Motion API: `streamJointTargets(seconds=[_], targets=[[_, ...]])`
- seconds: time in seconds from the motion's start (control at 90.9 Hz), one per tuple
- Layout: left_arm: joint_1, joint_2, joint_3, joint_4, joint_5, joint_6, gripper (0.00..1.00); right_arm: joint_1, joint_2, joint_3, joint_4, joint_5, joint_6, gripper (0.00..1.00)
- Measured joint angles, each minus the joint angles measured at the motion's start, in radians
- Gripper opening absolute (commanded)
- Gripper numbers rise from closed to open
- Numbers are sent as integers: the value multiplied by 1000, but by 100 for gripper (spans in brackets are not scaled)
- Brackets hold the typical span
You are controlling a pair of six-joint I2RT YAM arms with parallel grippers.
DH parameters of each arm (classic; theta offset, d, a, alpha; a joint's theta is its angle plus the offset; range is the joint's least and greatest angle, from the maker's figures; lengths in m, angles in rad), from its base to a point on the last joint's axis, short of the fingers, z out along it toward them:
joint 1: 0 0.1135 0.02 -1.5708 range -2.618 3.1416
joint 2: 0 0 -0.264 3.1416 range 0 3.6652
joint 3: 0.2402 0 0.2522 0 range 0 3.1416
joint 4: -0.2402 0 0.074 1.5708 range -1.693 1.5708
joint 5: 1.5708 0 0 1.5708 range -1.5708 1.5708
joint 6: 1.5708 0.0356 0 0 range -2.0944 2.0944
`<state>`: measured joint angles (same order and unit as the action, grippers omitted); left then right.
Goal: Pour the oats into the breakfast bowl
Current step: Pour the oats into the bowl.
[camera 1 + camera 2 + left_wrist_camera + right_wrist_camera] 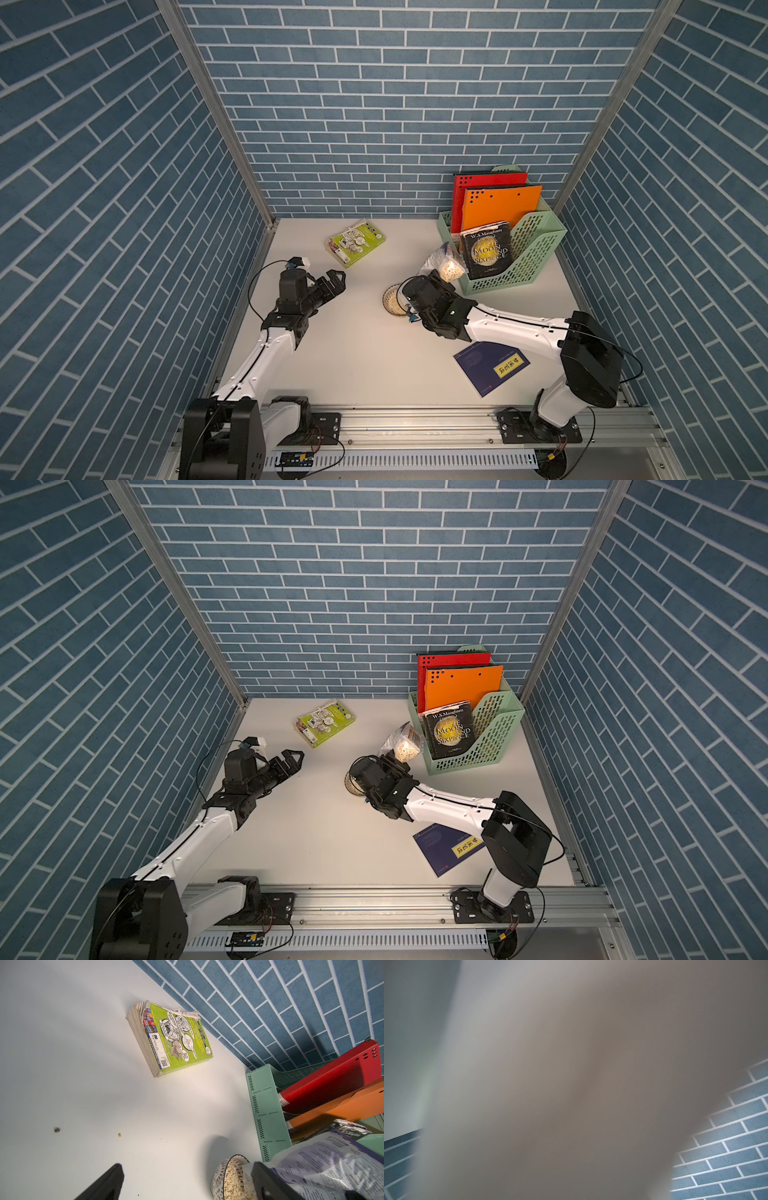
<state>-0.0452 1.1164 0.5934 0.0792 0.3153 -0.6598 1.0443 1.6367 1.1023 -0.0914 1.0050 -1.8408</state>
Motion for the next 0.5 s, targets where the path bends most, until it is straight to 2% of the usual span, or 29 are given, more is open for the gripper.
streamJointTargets(seconds=[0.495], targets=[[0, 0, 7, 0, 0, 3, 99, 3, 0, -4, 29, -1, -12, 0]])
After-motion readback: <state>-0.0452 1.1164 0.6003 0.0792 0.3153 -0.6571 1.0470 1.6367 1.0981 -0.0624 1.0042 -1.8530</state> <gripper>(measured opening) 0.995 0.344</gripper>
